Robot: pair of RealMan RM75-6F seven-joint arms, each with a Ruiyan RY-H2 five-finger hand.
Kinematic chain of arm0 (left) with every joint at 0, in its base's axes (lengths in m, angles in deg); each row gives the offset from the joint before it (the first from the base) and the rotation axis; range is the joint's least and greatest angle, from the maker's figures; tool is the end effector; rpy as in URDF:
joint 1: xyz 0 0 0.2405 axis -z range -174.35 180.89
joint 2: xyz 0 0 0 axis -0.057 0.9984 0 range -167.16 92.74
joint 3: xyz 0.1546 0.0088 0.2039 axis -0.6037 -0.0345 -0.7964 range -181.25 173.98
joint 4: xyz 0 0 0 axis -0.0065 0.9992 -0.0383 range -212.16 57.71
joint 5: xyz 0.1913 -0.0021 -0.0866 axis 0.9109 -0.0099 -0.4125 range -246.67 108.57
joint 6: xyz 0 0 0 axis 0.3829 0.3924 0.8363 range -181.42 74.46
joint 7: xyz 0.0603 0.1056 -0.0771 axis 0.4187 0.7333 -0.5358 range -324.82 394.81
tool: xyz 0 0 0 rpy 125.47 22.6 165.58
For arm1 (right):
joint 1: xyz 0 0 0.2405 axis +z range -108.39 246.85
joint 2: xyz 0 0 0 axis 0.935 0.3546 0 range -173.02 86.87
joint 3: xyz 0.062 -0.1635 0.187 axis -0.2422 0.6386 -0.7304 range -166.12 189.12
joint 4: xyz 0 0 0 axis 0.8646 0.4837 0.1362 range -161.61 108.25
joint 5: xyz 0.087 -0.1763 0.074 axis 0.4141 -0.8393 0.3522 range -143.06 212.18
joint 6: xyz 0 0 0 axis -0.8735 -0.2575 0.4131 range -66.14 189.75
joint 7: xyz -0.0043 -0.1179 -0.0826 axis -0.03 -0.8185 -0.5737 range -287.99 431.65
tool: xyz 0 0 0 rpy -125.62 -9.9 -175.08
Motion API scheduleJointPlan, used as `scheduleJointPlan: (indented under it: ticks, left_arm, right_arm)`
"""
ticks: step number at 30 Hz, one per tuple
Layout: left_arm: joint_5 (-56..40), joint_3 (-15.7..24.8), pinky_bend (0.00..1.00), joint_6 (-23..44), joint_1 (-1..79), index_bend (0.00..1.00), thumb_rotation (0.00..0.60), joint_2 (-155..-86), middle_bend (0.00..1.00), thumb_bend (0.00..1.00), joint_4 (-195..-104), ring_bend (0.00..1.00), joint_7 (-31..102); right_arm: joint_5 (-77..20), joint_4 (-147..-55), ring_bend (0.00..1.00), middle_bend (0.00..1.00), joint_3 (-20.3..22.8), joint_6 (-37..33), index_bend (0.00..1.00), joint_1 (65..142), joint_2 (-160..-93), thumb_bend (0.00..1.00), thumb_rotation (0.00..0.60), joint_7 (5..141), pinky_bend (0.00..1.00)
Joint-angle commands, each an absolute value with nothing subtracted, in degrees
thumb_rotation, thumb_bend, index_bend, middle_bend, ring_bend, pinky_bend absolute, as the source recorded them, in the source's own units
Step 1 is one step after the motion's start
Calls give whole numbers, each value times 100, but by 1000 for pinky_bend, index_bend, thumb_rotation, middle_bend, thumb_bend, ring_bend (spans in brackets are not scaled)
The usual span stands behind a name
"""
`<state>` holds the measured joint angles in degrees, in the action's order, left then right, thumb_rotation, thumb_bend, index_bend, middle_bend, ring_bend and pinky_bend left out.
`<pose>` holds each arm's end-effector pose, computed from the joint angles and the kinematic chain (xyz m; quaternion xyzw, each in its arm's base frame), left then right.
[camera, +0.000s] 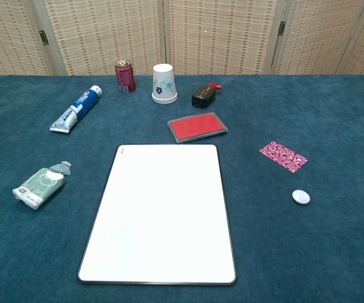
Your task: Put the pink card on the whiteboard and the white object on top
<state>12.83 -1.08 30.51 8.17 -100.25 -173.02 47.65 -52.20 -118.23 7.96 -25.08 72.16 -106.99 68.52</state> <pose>-0.3112 0.1789 0.1598 -0.6135 -0.3571 -0.3147 0.6301 -0.3153 -0.1731 0.1665 0.5967 -0.3595 0.3729 0.6129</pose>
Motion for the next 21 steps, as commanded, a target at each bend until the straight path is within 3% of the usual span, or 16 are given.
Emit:
scheduleJointPlan:
  ticks: [1, 21]
  left_arm:
    - [1303, -104, 0, 3079, 813, 130, 600, -10053, 104, 150, -17278, 91, 4747]
    - [1464, -153, 0, 3224, 743, 129, 600, -10020, 104, 151, -17290, 99, 4676]
  right_arm:
    - [-5235, -11808, 257, 199, 799, -2522, 110, 7211, -10700, 393, 600, 6868, 215]
    - [-5494, -11804, 263, 199, 897, -2354, 122, 7339, -10678, 392, 600, 6906, 217]
